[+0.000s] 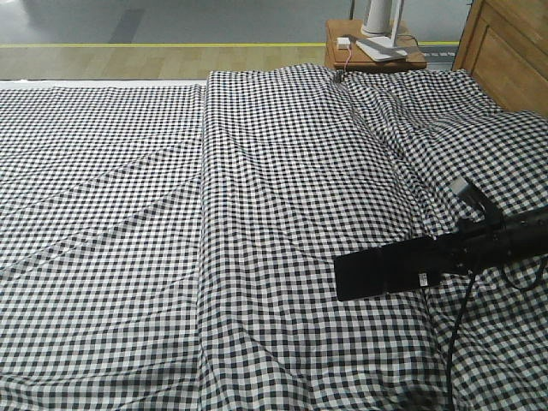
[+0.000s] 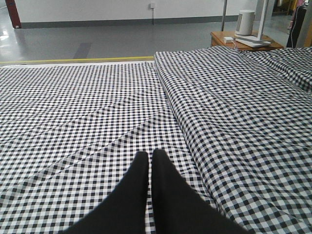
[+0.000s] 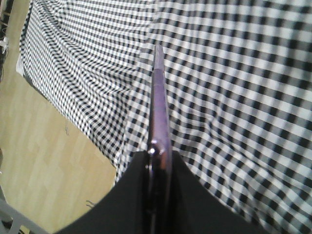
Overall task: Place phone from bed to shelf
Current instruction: 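Lift the held phone up off the bed with the right gripper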
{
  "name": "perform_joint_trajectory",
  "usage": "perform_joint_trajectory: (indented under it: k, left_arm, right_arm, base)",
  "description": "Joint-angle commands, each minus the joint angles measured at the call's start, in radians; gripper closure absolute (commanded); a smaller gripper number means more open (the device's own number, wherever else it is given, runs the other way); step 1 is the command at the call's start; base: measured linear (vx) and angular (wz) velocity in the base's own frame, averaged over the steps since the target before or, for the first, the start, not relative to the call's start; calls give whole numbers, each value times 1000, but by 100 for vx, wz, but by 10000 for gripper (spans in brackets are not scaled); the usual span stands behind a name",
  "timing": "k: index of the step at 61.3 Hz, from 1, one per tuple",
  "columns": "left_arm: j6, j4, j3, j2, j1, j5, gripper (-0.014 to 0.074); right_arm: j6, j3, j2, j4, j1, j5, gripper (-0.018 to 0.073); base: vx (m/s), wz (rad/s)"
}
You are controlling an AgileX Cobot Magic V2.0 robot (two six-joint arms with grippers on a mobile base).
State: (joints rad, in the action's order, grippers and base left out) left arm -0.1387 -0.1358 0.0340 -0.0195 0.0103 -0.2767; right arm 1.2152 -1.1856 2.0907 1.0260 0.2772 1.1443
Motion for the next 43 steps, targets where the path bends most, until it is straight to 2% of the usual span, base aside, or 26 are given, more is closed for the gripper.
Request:
perform_joint_trajectory:
  k: [1, 20, 43]
  left_arm:
    - [4, -10, 2, -5, -3, 73, 596]
    - [4, -10, 2, -5, -3, 73, 596]
    - [4, -10, 2, -5, -3, 73, 596]
  right_arm:
    - [64, 35, -134, 84, -25, 147, 564]
    - [63, 94, -376, 107, -125, 147, 564]
    - [13, 94, -592, 122, -353, 147, 564]
  base:
    - [0, 0]
    - [0, 0]
    - [0, 0]
